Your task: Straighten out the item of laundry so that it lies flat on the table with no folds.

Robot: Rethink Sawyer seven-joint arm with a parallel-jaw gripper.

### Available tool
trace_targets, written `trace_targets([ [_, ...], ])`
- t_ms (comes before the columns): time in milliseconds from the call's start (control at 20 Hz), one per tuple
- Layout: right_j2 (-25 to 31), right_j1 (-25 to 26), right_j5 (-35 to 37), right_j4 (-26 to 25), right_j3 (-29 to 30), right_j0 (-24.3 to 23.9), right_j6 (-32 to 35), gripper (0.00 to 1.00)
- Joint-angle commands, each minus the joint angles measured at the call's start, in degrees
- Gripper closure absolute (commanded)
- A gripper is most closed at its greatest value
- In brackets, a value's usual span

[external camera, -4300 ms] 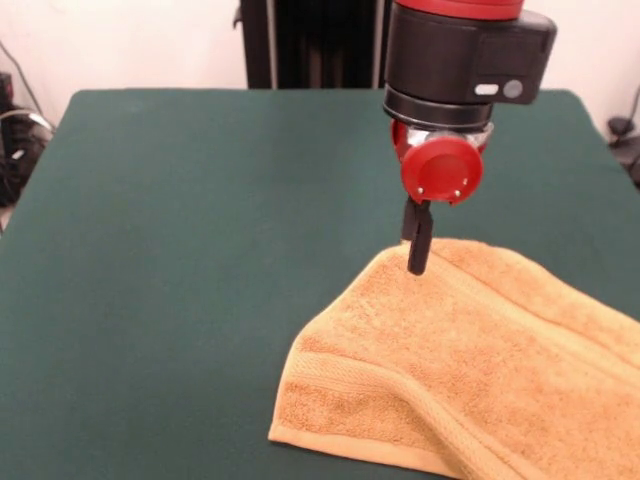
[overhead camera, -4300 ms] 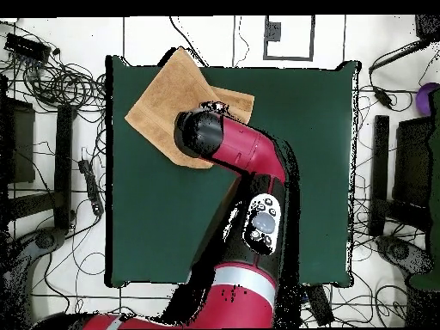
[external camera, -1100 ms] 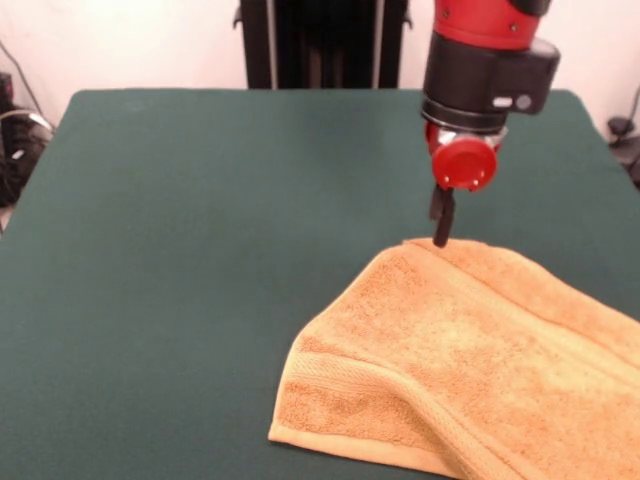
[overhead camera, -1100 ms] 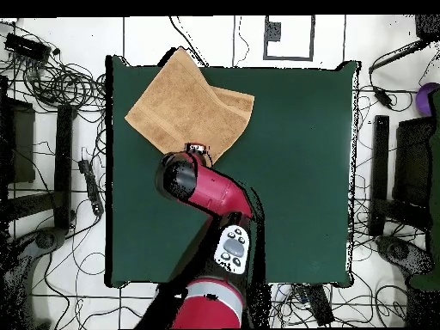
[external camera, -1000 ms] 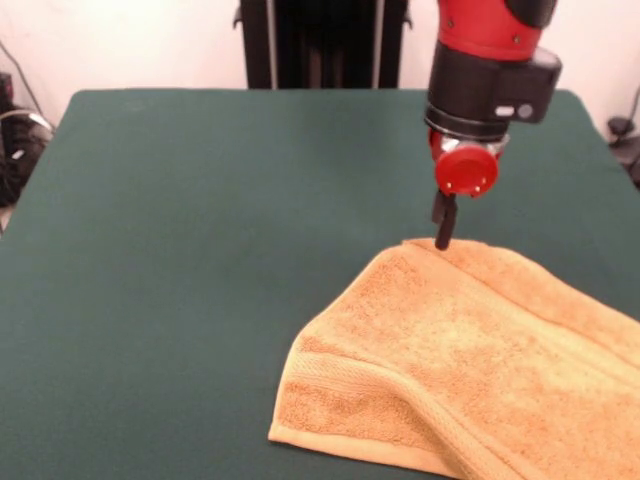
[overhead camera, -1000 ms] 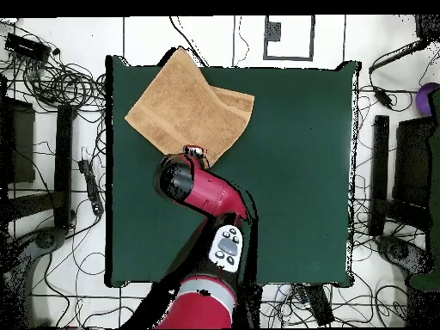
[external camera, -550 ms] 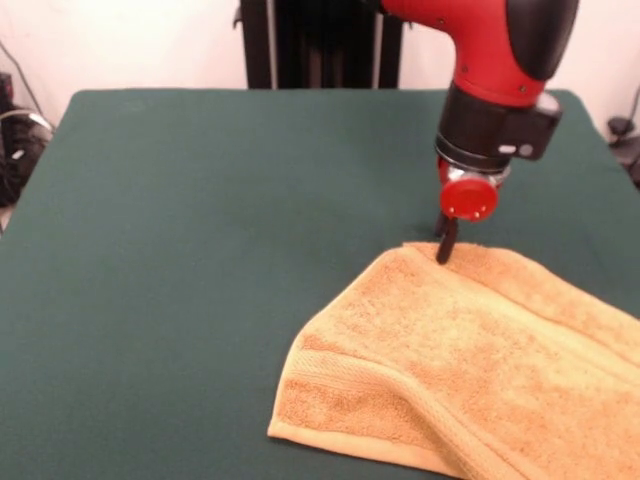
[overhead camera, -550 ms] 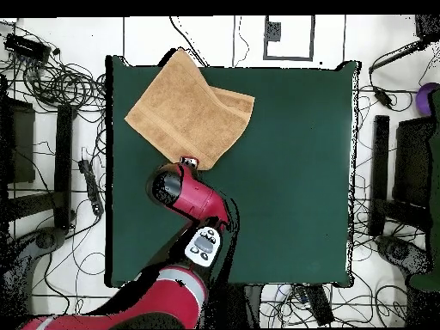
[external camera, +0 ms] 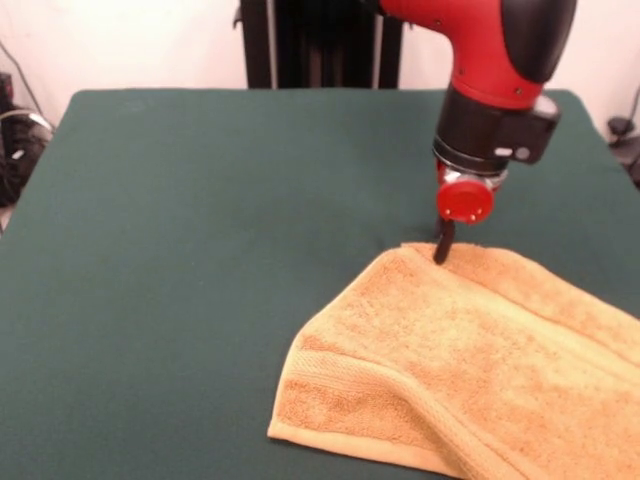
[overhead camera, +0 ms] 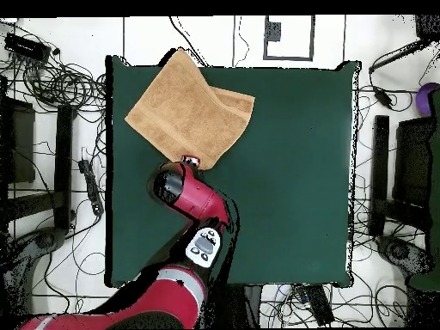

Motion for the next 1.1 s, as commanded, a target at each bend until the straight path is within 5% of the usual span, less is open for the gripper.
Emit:
trace_targets([
  [50, 1.78, 16.51, -10.86, 8.1, -2.12, 2.72, 15.73, 1.0],
  [200, 1.58, 15.85, -9.8, 8.46, -1.4, 2.83, 15.2, 1.0],
  [350, -8.67, 21.8, -1.78, 12.88, -4.68, 10.18, 19.48, 1.0],
  [550, -5.12, 20.01, -6.61, 12.6, -1.66, 8.94, 15.16, 1.0],
  [800, 1.55, 14.48, -14.04, 6.38, 5.41, 3.62, 9.69, 1.0],
  [1100, 2.74, 11.85, -15.5, 1.62, 9.27, 1.43, 8.24, 1.0],
])
